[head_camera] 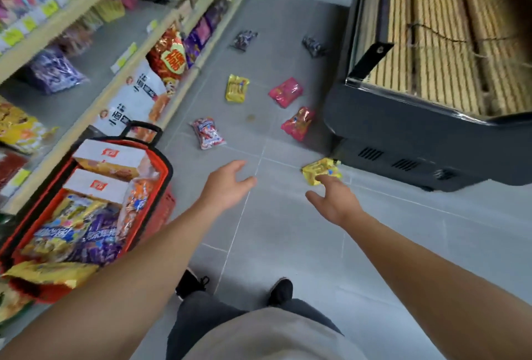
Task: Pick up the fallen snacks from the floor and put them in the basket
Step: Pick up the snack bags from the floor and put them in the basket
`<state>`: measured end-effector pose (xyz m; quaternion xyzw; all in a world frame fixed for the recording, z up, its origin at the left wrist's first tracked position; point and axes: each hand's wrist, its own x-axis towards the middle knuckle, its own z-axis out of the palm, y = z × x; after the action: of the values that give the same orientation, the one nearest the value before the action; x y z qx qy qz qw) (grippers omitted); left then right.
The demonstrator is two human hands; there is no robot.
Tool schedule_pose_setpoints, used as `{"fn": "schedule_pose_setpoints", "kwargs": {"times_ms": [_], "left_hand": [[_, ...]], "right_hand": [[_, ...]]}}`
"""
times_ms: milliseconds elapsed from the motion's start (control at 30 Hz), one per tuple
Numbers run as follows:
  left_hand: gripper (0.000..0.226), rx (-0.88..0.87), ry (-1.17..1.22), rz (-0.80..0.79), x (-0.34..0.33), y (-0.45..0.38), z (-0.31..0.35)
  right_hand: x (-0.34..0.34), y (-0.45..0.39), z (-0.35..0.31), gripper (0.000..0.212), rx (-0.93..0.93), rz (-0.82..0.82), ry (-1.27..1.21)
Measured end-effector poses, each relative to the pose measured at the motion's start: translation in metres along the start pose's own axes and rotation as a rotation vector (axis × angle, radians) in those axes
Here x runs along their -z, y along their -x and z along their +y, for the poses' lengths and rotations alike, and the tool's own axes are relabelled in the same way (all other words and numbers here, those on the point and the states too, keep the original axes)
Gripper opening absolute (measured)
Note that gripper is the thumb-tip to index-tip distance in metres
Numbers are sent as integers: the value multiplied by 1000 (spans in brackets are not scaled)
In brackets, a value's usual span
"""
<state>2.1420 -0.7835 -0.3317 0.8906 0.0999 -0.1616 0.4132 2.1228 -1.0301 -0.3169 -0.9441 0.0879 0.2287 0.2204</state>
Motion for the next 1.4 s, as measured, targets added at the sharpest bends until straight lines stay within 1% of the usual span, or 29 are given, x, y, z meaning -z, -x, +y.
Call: {"fn": "schedule_pose_setpoints", "kwargs": {"times_ms": [133, 333, 467, 600, 633, 867, 1000, 1167, 1267, 1400], "left_hand": [[59, -38, -23, -66, -49, -6, 55], [68, -44, -8, -154, -106, -27, 113], [58, -34, -7, -181, -137, -58, 132], [58, 24, 19, -197, -170, -108, 144], [58, 27, 12, -206, -172, -110, 145], [60, 140, 5, -242, -215, -176, 159], [59, 208, 43, -212, -238, -195, 162], [67, 379, 149, -141, -280, -211, 161], [60, 482, 222, -93, -309, -216, 158], [59, 619, 295, 4, -361, -233, 147]], "right_hand": [[35, 3, 69, 59, -104, 67, -90], [67, -12, 138, 58, -218, 99, -197], [81, -48, 163, 57, -235, 76, -208], [97, -106, 181, 56, -228, 26, -163], [96, -107, 182, 56, -228, 26, -162], [112, -189, 208, 56, -214, -78, -104], [114, -225, 226, 56, -191, -143, -80], [107, -280, 260, 56, -137, -249, -49], [98, -313, 282, 55, -99, -328, -13], [80, -358, 314, 54, -29, -422, 45]]}}
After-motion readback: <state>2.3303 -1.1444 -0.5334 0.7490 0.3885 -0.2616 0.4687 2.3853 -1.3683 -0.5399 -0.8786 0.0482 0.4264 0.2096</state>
